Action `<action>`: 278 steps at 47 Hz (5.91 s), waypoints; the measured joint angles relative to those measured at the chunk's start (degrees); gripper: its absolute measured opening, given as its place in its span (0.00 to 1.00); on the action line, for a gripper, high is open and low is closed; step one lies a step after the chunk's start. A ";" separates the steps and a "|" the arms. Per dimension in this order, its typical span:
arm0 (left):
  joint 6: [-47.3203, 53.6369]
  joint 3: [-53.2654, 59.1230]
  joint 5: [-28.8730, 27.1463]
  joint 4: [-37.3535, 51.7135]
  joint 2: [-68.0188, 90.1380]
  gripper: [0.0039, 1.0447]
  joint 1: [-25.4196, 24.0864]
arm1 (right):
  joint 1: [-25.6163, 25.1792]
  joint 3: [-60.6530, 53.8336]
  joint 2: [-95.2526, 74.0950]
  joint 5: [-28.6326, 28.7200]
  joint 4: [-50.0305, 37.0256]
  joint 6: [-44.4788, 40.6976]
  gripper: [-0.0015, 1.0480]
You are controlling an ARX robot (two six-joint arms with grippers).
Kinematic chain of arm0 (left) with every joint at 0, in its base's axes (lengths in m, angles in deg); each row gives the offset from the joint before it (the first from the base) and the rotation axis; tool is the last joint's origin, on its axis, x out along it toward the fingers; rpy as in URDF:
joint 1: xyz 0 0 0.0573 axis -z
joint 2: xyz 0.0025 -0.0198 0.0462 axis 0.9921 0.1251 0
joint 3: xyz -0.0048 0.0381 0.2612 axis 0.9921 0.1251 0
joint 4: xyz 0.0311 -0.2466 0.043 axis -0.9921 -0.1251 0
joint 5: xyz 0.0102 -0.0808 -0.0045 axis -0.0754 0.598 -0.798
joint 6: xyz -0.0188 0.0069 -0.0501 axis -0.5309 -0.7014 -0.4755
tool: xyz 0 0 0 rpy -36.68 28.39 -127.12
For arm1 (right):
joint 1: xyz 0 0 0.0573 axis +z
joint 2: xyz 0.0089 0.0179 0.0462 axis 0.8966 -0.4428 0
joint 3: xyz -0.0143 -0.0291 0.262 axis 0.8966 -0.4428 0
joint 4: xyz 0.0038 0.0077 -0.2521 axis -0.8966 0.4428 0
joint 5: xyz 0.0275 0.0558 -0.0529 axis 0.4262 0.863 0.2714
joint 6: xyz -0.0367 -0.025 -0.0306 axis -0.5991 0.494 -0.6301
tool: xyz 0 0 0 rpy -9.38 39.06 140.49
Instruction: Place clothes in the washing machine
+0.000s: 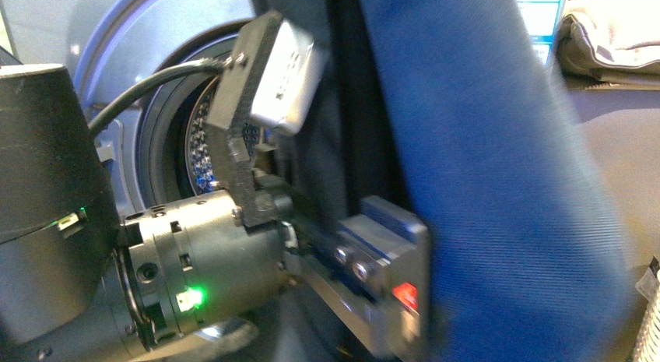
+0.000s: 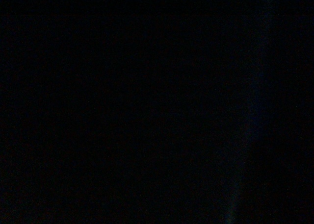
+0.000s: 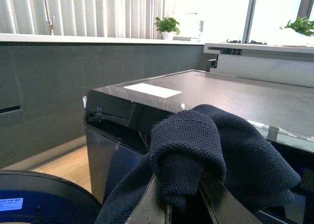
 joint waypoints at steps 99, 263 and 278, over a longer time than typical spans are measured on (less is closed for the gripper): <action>3.08 -1.53 -23.08 -5.90 -4.68 0.06 -11.63 | -0.09 0.13 0.00 0.04 -0.15 0.00 0.61; 4.52 -28.55 -43.32 -25.66 10.43 0.06 -7.63 | 12.46 -46.64 45.68 -55.43 4.22 8.90 0.92; 4.52 -34.10 -43.25 -27.69 16.15 0.06 -7.89 | -2.84 -60.46 57.57 -31.32 9.86 8.37 0.74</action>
